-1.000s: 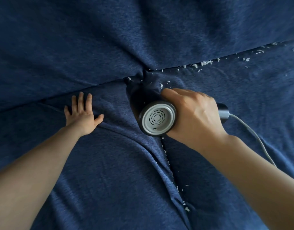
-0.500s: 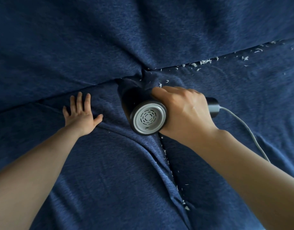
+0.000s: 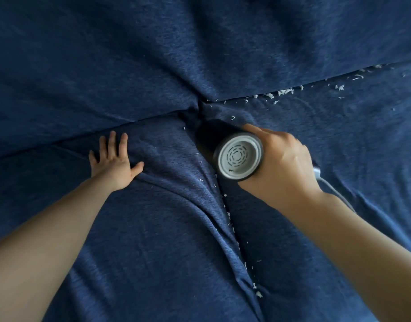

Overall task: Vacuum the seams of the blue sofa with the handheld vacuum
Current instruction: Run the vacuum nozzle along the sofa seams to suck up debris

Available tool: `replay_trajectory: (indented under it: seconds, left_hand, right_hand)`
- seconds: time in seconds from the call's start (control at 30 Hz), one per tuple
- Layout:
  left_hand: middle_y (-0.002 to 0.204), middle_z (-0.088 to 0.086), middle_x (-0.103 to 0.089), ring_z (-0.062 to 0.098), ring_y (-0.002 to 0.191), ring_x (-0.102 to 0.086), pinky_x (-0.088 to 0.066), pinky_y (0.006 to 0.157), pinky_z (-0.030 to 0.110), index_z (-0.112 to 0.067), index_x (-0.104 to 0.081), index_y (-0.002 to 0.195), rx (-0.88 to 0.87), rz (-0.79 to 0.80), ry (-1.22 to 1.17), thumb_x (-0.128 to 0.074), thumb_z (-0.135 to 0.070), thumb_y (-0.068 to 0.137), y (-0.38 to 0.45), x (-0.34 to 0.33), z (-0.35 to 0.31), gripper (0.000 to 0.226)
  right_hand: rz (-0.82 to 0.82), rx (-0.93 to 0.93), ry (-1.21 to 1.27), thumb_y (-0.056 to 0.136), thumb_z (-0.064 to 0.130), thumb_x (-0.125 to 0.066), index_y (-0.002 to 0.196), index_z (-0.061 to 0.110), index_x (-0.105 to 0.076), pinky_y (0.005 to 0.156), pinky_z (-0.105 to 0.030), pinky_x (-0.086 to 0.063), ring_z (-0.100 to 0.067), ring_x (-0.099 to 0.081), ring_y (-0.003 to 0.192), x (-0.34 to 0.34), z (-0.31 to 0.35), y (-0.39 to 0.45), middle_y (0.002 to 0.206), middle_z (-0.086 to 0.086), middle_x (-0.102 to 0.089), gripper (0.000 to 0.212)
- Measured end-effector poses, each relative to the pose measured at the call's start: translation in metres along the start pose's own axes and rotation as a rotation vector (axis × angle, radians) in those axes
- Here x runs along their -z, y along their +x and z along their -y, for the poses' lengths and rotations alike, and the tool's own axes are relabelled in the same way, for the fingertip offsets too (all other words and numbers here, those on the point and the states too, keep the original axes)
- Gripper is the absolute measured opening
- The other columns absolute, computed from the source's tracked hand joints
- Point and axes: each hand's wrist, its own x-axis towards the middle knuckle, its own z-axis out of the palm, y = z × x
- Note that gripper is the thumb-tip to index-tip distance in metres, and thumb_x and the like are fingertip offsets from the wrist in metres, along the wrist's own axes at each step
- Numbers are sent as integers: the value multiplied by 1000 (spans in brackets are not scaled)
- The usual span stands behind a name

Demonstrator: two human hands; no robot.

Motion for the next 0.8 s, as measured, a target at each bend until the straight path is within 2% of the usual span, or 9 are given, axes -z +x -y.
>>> replay_trajectory:
  seconds: [0.03,0.1,0.17,0.23,0.33,0.47,0.57,0.67,0.8]
  left_hand:
    - [158,5,28,29,146,19,-2,117,57,-23,23,150,3,5,-6,-35,-62,93,-1,0,-1,90]
    - [157,5,29,29,146,19,-2,117,58,-23,24,150,13,10,-18,-36,-61,94,-3,1,-4,90]
    - [157,6,29,30,146,19,-3,117,58,-24,24,150,21,9,-31,-37,-59,94,-5,1,-7,90]
    - [157,6,29,32,146,19,-3,117,59,-26,25,150,19,4,-46,-36,-57,95,-8,0,-9,87]
    - [158,7,27,34,146,19,-2,116,59,-35,23,149,7,-20,-77,-34,-53,98,-14,-4,-13,79]
    - [158,7,27,35,146,18,1,117,58,-41,21,149,20,-34,-75,-30,-54,98,-21,-8,-20,74]
    - [158,7,28,35,146,19,3,117,57,-40,21,148,35,-19,-75,-28,-59,97,-27,-9,-24,73]
    - [158,6,28,34,146,20,5,117,56,-39,18,150,54,-18,-103,-27,-61,96,-32,-12,-30,74]
    - [159,3,26,33,146,20,3,118,55,-36,14,152,84,-19,-169,-26,-62,96,-39,-16,-40,74]
  right_hand:
    - [17,-61,38,75,32,-76,82,25,-62,63,-38,-50,-31,-65,69,1,-1,-1,66,14,-51,17]
    - [1,-186,111,75,31,-82,69,31,-50,70,-37,-54,-23,-66,73,5,-3,-1,64,17,-52,33]
    - [-45,-316,178,73,30,-81,63,28,-47,71,-21,-51,-2,-62,70,8,-8,1,64,17,-54,35]
    - [-101,-446,268,73,26,-80,63,24,-51,58,-6,-41,4,-56,65,10,-13,3,63,16,-55,31]
    - [-130,-525,317,74,28,-80,63,22,-53,52,-9,-38,1,-54,60,14,-15,3,63,14,-56,30]
    - [-128,-543,334,74,32,-78,67,22,-54,52,-10,-37,17,-53,64,15,-15,-1,65,15,-56,27]
    - [-153,-573,366,75,28,-79,65,21,-53,54,-14,-39,3,-54,63,20,-16,-6,66,13,-56,29]
    - [-203,-597,440,75,23,-79,64,18,-53,49,-9,-41,2,-56,63,30,-16,-9,64,10,-57,29]
    - [-117,-627,492,71,26,-77,68,13,-62,69,-29,-57,-24,-72,84,27,-17,-2,73,-2,-71,20]
